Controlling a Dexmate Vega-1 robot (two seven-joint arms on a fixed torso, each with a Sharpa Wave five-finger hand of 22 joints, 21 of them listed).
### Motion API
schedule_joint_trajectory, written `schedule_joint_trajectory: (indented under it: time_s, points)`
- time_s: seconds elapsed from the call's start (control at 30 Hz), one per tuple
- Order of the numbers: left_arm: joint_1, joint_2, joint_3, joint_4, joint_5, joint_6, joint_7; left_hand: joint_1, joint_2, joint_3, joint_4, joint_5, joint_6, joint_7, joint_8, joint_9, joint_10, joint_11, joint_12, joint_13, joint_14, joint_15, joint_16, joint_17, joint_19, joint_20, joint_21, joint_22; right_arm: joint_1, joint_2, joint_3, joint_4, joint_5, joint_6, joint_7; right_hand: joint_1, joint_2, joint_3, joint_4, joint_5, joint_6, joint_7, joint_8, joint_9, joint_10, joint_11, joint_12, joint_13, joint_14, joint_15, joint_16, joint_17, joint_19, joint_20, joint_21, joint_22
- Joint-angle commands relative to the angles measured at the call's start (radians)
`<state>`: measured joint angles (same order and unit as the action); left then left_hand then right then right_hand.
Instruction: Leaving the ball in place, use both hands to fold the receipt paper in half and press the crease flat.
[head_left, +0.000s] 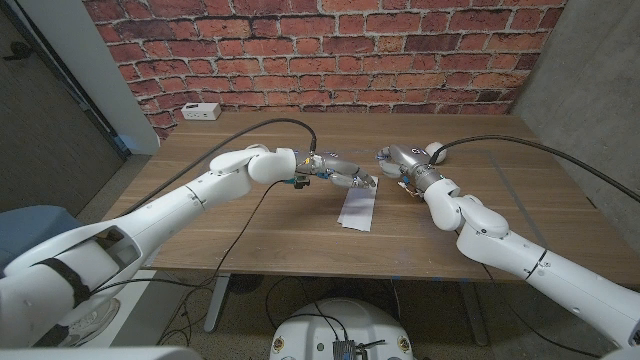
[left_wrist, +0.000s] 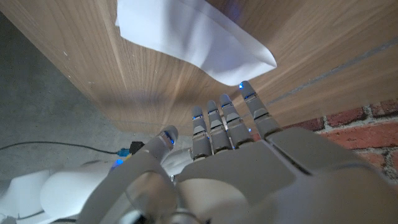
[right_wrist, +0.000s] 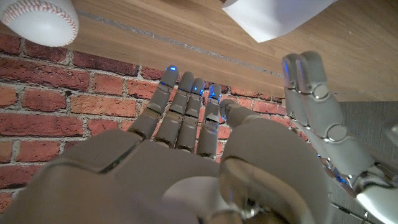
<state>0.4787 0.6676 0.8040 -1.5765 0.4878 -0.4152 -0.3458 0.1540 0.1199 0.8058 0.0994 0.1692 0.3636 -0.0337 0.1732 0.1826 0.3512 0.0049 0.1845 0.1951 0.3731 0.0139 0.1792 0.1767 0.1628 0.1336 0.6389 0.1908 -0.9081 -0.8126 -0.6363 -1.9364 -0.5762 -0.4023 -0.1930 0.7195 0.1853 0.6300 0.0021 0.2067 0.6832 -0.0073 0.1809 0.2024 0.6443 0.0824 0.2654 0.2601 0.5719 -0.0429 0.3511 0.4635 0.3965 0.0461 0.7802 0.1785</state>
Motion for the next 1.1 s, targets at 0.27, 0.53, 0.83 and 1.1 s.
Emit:
schedule_joint_trajectory:
  time_s: [0.27,0.53,0.83,1.1]
  points:
    - [0.173,0.021,-0.206,0.02,-0.151,-0.055,0.385,0.004,-0.019,-0.006,-0.023,0.0,-0.029,-0.009,0.0,0.001,-0.018,-0.003,0.006,0.002,-0.02,-0.018,0.001,-0.004,-0.013,-0.006,-0.011,0.002,-0.174,0.008,0.229,0.009,0.228,0.248,-0.332,-0.013,-0.006,-0.025,-0.033,-0.005,-0.058,-0.004,0.002,0.001,-0.104,-0.008,-0.049,-0.002,-0.119,0.0,-0.04,0.001,-0.077,-0.003,-0.03,0.0]
    - [0.217,0.027,-0.26,0.038,-0.228,-0.043,0.437,0.011,-0.026,-0.014,-0.046,-0.001,-0.035,-0.013,0.005,0.001,-0.029,0.001,0.006,0.001,-0.057,-0.015,-0.007,-0.005,-0.036,-0.017,-0.022,0.002,-0.209,0.02,0.282,0.025,0.328,0.394,-0.349,-0.016,-0.008,-0.032,-0.042,-0.004,-0.09,-0.003,-0.001,0.001,-0.145,-0.013,-0.063,-0.004,-0.15,0.005,-0.051,-0.004,-0.087,-0.025,-0.036,-0.001]
    - [0.222,0.007,-0.279,0.115,-0.397,-0.077,0.39,0.031,-0.022,-0.047,-0.102,-0.002,-0.112,-0.005,-0.004,-0.002,-0.103,-0.008,-0.003,-0.002,-0.15,-0.027,-0.01,-0.006,-0.076,-0.072,-0.045,-0.001,-0.228,0.066,0.36,0.088,0.553,0.596,-0.283,-0.056,-0.027,-0.067,-0.036,-0.008,-0.171,-0.002,-0.006,0.001,-0.211,-0.005,-0.075,-0.008,-0.192,0.025,-0.073,-0.018,-0.112,-0.034,-0.053,-0.004]
    - [0.209,-0.039,-0.295,0.229,-0.555,-0.169,0.339,0.017,0.033,-0.064,-0.082,0.006,-0.234,0.0,-0.009,-0.007,-0.204,-0.016,-0.011,-0.01,-0.229,-0.028,-0.005,0.001,-0.112,-0.089,-0.067,-0.002,-0.218,0.117,0.397,0.164,0.745,0.707,-0.182,-0.096,-0.054,-0.099,-0.031,-0.012,-0.204,0.008,-0.003,0.0,-0.236,0.0,-0.075,-0.013,-0.206,0.042,-0.087,-0.035,-0.114,-0.023,-0.063,-0.005]
